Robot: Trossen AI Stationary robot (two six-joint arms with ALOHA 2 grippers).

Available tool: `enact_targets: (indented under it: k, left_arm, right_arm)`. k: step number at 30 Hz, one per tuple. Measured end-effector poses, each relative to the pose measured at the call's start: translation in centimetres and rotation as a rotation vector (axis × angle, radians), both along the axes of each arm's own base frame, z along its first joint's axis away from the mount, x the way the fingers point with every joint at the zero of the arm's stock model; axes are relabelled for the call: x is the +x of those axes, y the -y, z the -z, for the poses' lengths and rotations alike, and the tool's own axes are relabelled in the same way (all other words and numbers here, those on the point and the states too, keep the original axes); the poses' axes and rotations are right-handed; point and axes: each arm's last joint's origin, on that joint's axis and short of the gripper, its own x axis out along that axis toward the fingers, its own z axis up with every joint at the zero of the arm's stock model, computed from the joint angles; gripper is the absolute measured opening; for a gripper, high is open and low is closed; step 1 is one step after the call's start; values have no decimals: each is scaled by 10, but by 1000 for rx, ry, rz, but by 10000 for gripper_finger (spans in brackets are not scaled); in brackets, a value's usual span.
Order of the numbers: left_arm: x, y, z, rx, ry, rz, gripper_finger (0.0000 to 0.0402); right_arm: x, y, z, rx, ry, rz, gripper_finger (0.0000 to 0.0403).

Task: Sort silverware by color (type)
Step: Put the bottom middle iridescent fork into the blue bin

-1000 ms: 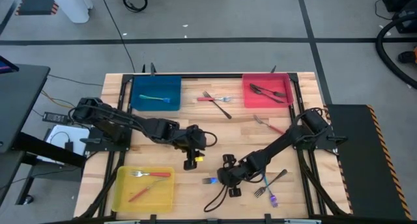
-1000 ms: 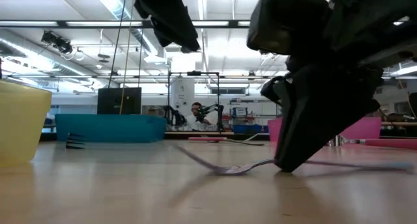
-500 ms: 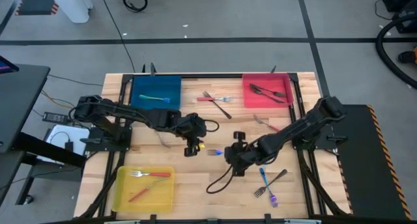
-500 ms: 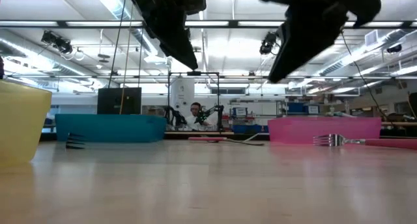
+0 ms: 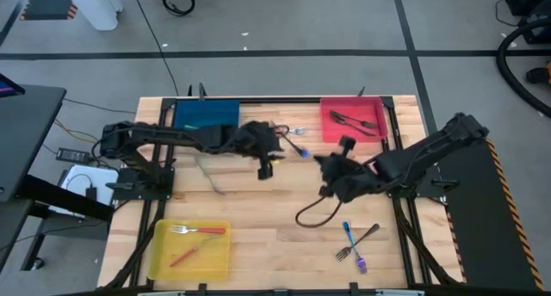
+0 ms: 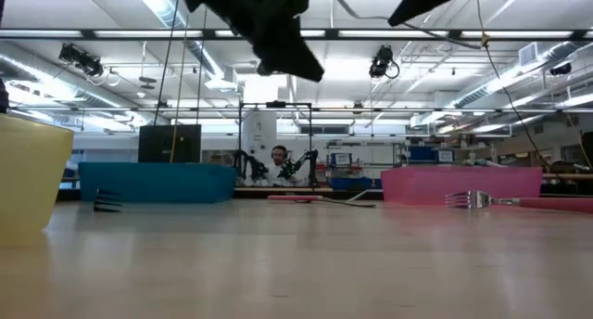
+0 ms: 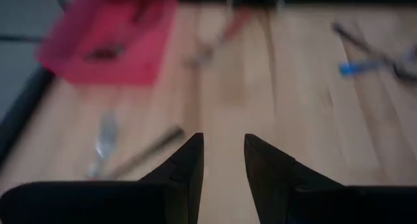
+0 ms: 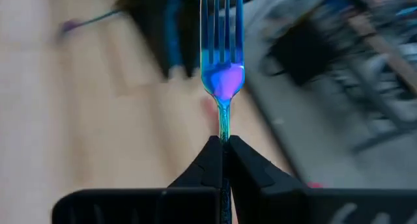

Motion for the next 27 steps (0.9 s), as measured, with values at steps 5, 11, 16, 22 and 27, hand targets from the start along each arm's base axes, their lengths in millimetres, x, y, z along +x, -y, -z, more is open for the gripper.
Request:
enact_targets:
  k: [5, 11, 16, 22, 27]
  left_arm:
    - [6, -21, -16, -13, 196, -76, 110]
    - [11, -33, -38, 9, 434, -105, 110]
    - [11, -37, -49, 29, 551, -111, 110]
    - [10, -43, -49, 32, 549, -123, 110]
    - [10, -40, -50, 8, 558, -46, 110]
  right_arm:
    - [-10, 18, -17, -123, 72, 128, 15]
    - [-6, 38, -24, -198, 110, 257, 15]
    - [6, 52, -25, -207, 106, 282, 15]
    - [13, 52, -31, -146, 172, 224, 15]
    - [14, 51, -32, -115, 182, 187, 15]
